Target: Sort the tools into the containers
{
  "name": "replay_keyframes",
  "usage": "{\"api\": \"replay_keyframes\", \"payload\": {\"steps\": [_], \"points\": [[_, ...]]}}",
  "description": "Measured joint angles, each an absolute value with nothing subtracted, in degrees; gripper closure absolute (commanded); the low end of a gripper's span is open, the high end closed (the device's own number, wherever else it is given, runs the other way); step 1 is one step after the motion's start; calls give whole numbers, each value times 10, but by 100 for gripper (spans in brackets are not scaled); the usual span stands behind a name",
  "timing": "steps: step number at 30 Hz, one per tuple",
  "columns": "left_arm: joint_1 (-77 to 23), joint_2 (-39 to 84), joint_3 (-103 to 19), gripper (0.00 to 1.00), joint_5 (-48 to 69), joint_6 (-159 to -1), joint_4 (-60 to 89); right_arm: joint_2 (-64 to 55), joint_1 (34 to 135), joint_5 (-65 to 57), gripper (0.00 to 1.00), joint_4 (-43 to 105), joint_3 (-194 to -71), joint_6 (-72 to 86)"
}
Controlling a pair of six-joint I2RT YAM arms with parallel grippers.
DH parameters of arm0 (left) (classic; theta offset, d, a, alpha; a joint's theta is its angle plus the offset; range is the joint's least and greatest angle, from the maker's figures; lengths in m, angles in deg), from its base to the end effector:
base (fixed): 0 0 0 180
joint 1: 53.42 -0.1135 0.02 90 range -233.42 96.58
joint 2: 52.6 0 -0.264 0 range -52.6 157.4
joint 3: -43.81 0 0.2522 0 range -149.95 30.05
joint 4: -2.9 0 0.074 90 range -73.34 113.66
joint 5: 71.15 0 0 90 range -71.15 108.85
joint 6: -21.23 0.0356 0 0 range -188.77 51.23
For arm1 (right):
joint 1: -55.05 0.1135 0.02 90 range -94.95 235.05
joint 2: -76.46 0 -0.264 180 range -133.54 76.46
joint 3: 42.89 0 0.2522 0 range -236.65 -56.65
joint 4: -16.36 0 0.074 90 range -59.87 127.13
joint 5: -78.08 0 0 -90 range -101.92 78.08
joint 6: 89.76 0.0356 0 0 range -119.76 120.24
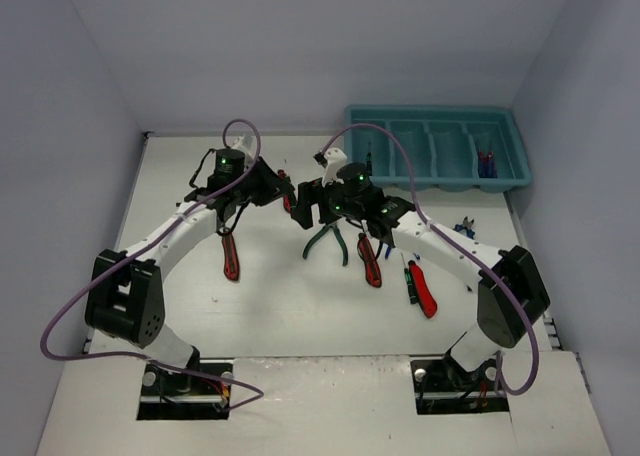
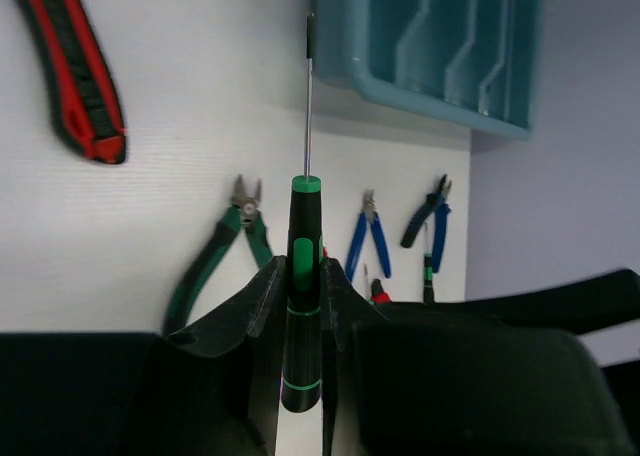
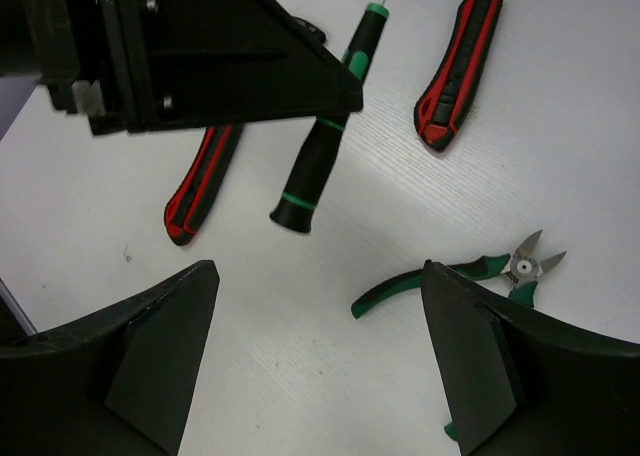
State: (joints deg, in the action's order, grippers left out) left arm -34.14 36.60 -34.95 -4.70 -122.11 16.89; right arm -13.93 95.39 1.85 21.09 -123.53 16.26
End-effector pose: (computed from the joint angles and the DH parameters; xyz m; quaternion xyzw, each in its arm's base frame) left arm 0.3365 -0.1328 0.2877 -0.1354 0.8193 -0.4521 0.3256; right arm 0.2807 0.2495 0.3076 -0.2371 0.7518 0.3706 0.4911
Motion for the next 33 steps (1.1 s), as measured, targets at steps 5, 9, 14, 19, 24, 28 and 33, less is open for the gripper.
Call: {"api": "replay_keyframes", "payload": {"steps": [5, 9, 14, 19, 24, 28, 33], "points": [[-317, 347, -349, 100, -58, -1236, 149, -164, 960, 19, 28, 201, -1262, 169], [-305, 339, -349, 100, -61, -1240, 143, -179, 962, 16, 48, 200, -1279, 175], [-302, 333, -348, 100, -61, -1244, 141, -183, 964, 1, 88, 197, -1285, 181], [-302, 324, -346, 73, -55, -1241, 138, -183, 960, -27, 100, 196, -1284, 181], [-302, 319, -345, 39, -40, -1221, 147, -183, 954, -39, 100, 197, -1283, 176], [-302, 298, -345, 29, -5, -1179, 191, -183, 916, -53, 100, 201, -1283, 169], [-302, 237, -346, 28, 71, -1100, 287, -202, 826, -90, 100, 223, -1310, 147]]}}
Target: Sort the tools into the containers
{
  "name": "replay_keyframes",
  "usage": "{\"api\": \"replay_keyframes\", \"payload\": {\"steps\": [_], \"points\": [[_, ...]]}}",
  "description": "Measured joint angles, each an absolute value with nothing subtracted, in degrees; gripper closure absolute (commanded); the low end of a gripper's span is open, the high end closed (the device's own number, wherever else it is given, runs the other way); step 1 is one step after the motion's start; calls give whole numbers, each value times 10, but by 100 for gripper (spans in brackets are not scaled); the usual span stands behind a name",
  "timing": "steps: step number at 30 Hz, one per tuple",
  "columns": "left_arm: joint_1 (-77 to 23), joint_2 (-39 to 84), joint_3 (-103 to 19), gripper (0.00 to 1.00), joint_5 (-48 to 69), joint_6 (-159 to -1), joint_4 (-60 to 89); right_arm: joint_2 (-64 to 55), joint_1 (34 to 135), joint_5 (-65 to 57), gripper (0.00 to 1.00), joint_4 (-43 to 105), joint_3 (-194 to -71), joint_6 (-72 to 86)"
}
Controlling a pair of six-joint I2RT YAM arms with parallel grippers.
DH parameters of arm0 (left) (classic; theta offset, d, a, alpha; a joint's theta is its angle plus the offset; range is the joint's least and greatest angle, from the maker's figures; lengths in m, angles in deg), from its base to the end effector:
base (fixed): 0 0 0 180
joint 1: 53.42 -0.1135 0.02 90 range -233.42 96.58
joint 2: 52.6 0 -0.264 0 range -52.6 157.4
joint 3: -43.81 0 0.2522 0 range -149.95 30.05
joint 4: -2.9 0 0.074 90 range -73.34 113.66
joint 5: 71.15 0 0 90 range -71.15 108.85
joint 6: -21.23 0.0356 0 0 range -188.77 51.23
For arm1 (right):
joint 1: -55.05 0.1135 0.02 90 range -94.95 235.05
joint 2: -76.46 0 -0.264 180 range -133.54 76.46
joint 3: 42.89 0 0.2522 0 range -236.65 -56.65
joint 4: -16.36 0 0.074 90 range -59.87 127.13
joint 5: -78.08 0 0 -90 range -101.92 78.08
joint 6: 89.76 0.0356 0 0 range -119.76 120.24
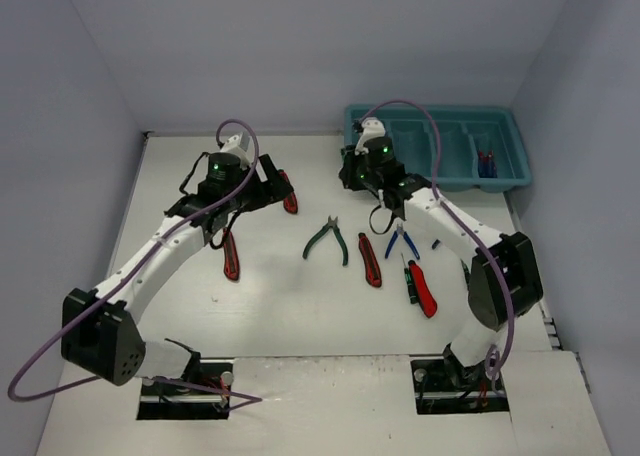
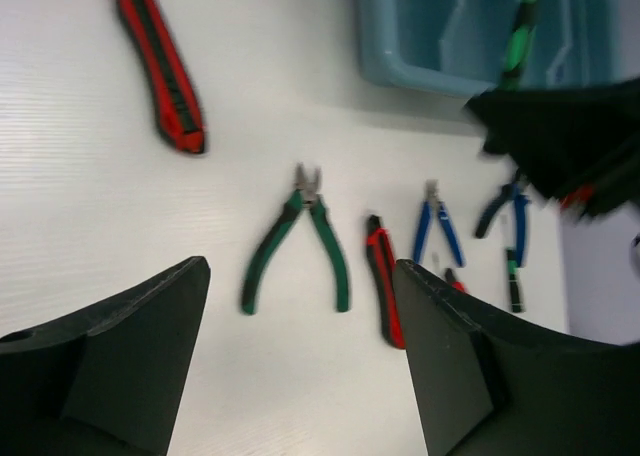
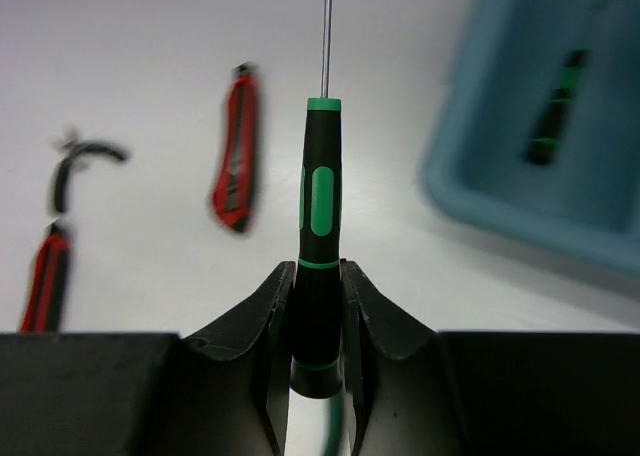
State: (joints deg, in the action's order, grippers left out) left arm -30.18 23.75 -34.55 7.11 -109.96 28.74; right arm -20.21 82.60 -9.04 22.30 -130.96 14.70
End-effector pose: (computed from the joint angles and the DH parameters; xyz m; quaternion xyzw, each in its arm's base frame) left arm 0.2814 -0.1287 0.3349 -0.0749 0.8320 -0.3620 0.4137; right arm 0.3592 0.1894 0.3105 -0.1054 0.7837 0.2378 0.5640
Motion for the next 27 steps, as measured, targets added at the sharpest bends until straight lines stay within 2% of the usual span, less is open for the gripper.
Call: {"api": "replay_keyframes", "payload": {"steps": [2, 6, 9, 11, 16, 21, 27], "points": [[-302, 209, -346, 28, 102, -1068, 323, -238, 790, -103, 98, 225, -1352, 135], [-302, 147, -330, 28, 148, -1020, 377, -323, 737, -117, 89, 226, -1434, 115], [-302, 95, -300, 28, 173, -994, 421, -386, 716, -119, 76, 234, -1482, 105], [-302, 70, -283, 28, 183, -985, 449, -424, 710, -120, 62, 239, -1509, 100], [-302, 35, -258, 28, 197, -969, 499, -472, 709, -120, 42, 259, -1534, 85], [-302, 30, -258, 28, 203, -956, 520, -453, 709, -127, 43, 270, -1529, 69], [-302, 46, -282, 28, 204, -945, 540, -302, 709, -145, 46, 290, -1420, 59]]}}
